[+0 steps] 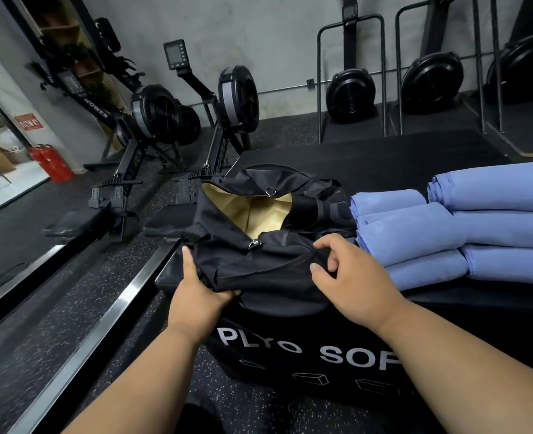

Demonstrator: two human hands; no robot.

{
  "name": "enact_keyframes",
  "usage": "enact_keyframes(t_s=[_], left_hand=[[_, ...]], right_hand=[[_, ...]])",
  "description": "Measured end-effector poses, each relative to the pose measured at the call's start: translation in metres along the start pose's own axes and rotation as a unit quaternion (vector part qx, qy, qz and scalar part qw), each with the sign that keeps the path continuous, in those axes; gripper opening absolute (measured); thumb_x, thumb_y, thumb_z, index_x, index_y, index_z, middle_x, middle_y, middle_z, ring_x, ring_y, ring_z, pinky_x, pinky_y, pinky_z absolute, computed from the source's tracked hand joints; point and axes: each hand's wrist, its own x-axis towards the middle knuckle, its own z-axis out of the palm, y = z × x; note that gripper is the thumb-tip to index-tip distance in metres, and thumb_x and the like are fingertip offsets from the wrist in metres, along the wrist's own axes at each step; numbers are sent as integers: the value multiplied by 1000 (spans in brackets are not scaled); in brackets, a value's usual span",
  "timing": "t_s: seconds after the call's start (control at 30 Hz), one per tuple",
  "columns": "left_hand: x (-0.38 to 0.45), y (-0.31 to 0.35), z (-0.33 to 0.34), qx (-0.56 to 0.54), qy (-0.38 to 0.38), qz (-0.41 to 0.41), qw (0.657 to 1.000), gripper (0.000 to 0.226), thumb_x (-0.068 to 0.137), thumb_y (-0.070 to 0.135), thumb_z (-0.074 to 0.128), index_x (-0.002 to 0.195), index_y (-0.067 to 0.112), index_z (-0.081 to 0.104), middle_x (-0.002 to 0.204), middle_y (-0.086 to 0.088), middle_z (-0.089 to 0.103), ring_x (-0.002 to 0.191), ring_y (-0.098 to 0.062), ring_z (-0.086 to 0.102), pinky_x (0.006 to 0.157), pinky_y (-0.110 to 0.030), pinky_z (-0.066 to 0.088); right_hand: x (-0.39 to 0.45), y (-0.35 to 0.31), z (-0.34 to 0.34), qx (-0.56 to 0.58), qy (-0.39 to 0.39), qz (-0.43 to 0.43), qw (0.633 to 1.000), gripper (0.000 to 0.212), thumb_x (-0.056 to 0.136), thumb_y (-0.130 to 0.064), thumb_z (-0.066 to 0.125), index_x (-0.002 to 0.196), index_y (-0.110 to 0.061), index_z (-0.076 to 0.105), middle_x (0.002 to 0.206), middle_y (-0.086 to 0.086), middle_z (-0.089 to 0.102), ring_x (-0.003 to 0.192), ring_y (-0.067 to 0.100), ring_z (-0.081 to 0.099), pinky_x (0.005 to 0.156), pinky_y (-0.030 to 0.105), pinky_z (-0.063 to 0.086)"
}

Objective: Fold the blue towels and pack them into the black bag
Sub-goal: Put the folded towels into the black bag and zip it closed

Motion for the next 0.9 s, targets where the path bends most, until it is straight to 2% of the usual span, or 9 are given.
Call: enact_keyframes(t_s=[0.07,0.17,0.27,0.33,0.5,0.67,0.77,0.83,0.9], left_hand=[[-5,1,-3,-6,-3,15,1000,144,71,32,97,165,42,-12,125,24,61,114,-5,61,98,-28,47],[-12,4,-10,-9,3,36,999,149,64,39,100,162,47,-12,155,19,48,140,-5,49,114,-30,42],[-19,12,-17,36,31,89,995,149,59,51,100,165,42,-4,169,10,25,156,-8,23,126,-34,26],[-19,23,-22,97,40,153,983,138,64,60,93,167,34,4,170,11,22,157,-10,16,128,-34,20],[14,60,-22,281,24,323,904,93,84,81,48,160,28,39,165,7,39,156,-25,20,130,-41,15],[53,99,-9,486,-86,328,806,89,91,83,12,165,36,23,171,8,28,161,-32,0,126,-55,-10],[68,113,-8,569,-82,275,770,72,101,72,15,155,34,43,150,1,58,150,-35,25,122,-54,5],[73,113,-13,590,-69,237,769,64,104,66,16,127,31,64,124,0,70,129,-30,42,111,-49,19],[73,106,-18,597,-56,224,768,52,107,55,26,105,27,71,111,1,72,117,-28,50,103,-45,25]], right_hand=[[3,-5,6,-12,13,-12,1000,42,91,-56,65,129,-43,54,98,-20,50,90,-1,53,77,18,40],[8,-6,16,-46,19,-26,998,57,90,-61,66,142,-42,52,116,-17,47,109,7,53,91,27,45],[12,-3,21,-67,11,-29,997,56,91,-57,68,143,-40,55,118,-12,48,117,14,53,94,27,44],[14,-1,22,-73,1,-29,997,49,93,-50,69,140,-38,58,113,-11,51,115,16,55,93,27,44],[16,-1,23,-93,-28,-24,995,36,94,-44,65,130,-38,60,100,-16,51,101,11,55,79,26,38],[15,-7,22,-104,-66,-10,992,32,92,-53,61,119,-38,55,104,-14,58,94,12,58,80,32,46],[19,-12,20,-122,-107,17,987,32,92,-61,55,108,-34,54,96,-12,61,90,13,60,77,35,49],[25,-15,22,-155,-129,29,979,33,94,-63,49,98,-31,54,88,-10,61,87,14,59,70,34,43],[32,-19,27,-187,-144,31,971,41,98,-65,44,87,-27,53,84,-8,60,85,17,58,70,35,42]])
